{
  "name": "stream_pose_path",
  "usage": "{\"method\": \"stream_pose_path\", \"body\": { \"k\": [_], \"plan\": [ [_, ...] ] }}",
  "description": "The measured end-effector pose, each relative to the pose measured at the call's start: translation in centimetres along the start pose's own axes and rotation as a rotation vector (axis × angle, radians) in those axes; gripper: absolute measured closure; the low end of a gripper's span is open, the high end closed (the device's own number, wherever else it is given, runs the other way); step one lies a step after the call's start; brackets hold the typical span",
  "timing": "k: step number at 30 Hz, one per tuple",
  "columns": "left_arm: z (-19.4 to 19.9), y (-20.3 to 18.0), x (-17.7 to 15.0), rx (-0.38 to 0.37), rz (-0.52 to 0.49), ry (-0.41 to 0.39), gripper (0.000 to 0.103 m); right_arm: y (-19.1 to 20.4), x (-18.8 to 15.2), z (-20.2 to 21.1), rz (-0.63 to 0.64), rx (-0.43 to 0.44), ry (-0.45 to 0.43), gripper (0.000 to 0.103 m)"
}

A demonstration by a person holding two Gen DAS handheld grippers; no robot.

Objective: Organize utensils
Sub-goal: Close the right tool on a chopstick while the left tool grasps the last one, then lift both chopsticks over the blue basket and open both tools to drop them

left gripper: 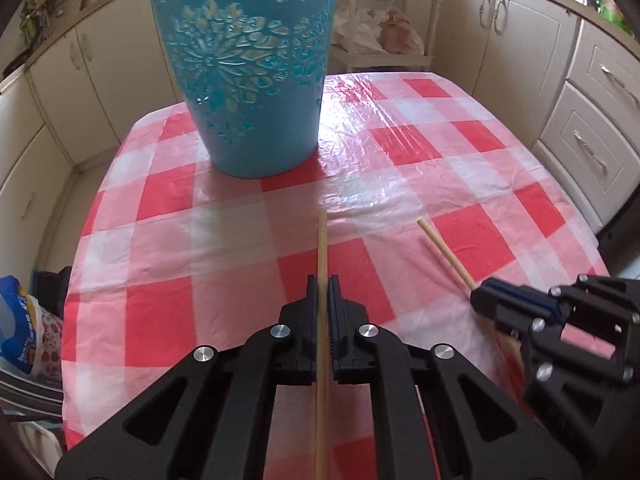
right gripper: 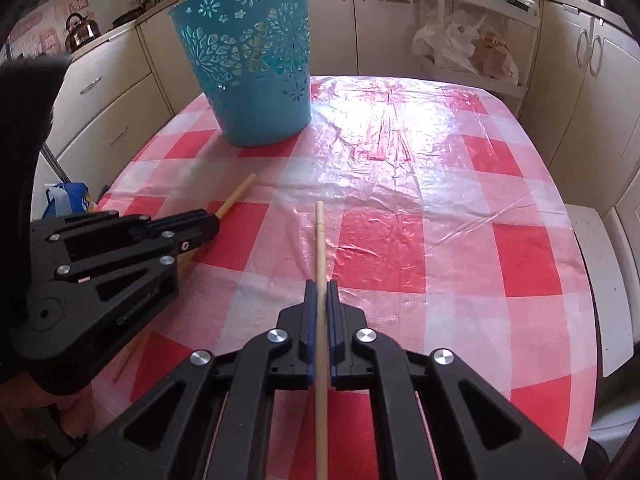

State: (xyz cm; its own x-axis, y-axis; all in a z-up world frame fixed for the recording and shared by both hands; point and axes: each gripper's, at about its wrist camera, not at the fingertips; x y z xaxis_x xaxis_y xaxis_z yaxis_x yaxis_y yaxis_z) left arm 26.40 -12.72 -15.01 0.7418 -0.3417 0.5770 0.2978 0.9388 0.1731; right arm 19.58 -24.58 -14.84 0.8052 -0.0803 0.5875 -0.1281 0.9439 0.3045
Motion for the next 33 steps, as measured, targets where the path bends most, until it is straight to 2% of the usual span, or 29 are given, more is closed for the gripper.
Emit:
{"method": "stream_pose_path", "body": {
  "k": [2, 7, 8, 9, 10, 11, 13, 15, 19, 21, 27, 31, 33],
  "plan": [
    [0.3, 1.0, -0.5, -0.027, -0.006, 0.006, 0.098, -0.1, 0.0, 0.3, -0.03, 0.037, 0.005, 0.097],
    [-0.1, 2.2, -1.2, -0.027, -0.053, 0.044, 0.095, 1.0, 0.0, -0.4, 0.016, 0.011, 0.065, 0.097],
    [-0.1, 2.1, -1.1, -0.011, -0.067, 0.044, 0.086, 1.2, -0.2, -0.8, 0.034, 0.001, 0.076, 0.097],
    [-0.2, 1.9, -1.0, 0.011, -0.08, 0.044, 0.072, 1.6, -0.3, -0.9, 0.069, -0.015, 0.078, 0.097],
    [-0.3, 1.9, -0.9, 0.043, -0.083, 0.039, 0.065, 2.0, -0.3, -1.0, 0.096, -0.031, 0.082, 0.097],
    [-0.4, 1.9, -0.8, 0.045, -0.083, 0.037, 0.064, 2.2, -0.4, -1.1, 0.108, -0.039, 0.084, 0.097],
    [-0.4, 1.8, -0.6, 0.006, -0.084, 0.044, 0.094, 1.9, -0.4, -1.0, 0.079, -0.014, 0.077, 0.097],
    [0.3, 1.7, -0.6, 0.01, -0.09, 0.024, 0.098, 0.7, -0.3, -0.4, -0.03, 0.079, 0.053, 0.097],
    [3.0, 3.0, -0.5, 0.002, -0.017, -0.047, 0.098, -0.9, -0.4, 2.9, -0.22, 0.265, -0.106, 0.097],
    [5.0, 4.3, 0.0, -0.026, 0.042, -0.108, 0.098, -1.0, -0.2, 4.5, -0.265, 0.318, -0.173, 0.097],
    [11.6, 9.0, 2.0, -0.114, 0.208, -0.357, 0.098, 2.3, 2.9, 10.3, -0.174, 0.338, -0.408, 0.097],
    [14.4, 11.4, 4.4, -0.141, 0.285, -0.491, 0.098, 4.8, 6.1, 13.4, -0.085, 0.309, -0.574, 0.097],
    [15.2, 12.1, 5.9, -0.142, 0.303, -0.541, 0.098, 5.8, 8.0, 13.9, -0.056, 0.301, -0.627, 0.097]
  ]
}}
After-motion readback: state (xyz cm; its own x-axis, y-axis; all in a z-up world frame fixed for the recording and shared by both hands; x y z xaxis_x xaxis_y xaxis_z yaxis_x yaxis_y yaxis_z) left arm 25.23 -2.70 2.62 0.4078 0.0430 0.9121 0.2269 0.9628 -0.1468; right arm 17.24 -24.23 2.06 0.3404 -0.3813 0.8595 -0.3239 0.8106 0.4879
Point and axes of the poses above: each gripper's, at about its wrist camera, not at the fingertips, and z roughly against the way its jaws point, y to its left, x to its top, and after that the axes turned 13 degrees about x, right-handed
